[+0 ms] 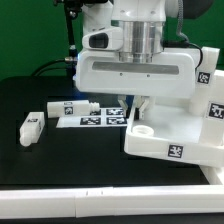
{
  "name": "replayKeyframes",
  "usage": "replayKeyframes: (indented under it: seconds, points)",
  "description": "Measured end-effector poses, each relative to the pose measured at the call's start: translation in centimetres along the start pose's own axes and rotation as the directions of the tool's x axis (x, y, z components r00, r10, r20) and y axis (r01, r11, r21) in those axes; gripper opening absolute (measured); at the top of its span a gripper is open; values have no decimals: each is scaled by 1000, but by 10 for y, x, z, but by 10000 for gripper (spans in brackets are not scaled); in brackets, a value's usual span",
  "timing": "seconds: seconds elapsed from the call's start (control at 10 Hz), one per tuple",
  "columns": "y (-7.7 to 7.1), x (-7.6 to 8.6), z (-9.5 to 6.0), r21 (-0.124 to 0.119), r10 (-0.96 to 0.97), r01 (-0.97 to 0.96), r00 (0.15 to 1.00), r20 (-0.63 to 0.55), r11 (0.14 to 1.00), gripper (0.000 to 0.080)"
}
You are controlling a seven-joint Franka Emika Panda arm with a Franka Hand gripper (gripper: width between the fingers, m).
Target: Assemble desk
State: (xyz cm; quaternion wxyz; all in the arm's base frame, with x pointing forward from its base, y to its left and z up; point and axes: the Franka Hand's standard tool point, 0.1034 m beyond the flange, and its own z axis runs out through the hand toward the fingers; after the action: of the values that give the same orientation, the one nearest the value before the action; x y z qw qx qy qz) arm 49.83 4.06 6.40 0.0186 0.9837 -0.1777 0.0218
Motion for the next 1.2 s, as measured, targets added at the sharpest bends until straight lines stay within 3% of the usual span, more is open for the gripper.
replayKeyframes:
  seconds: [0.8,0.9,1.1,1.2]
  points:
    - [0,0,0,0,0,0,1000,0,1000,51]
    - [7,4,0,-2,-199,199,980,-1,980,51]
    - [30,16,0,-4,-286,286,958,-4,958,51]
    - [39,25,-1,-10,-426,426,905,-9,905,51]
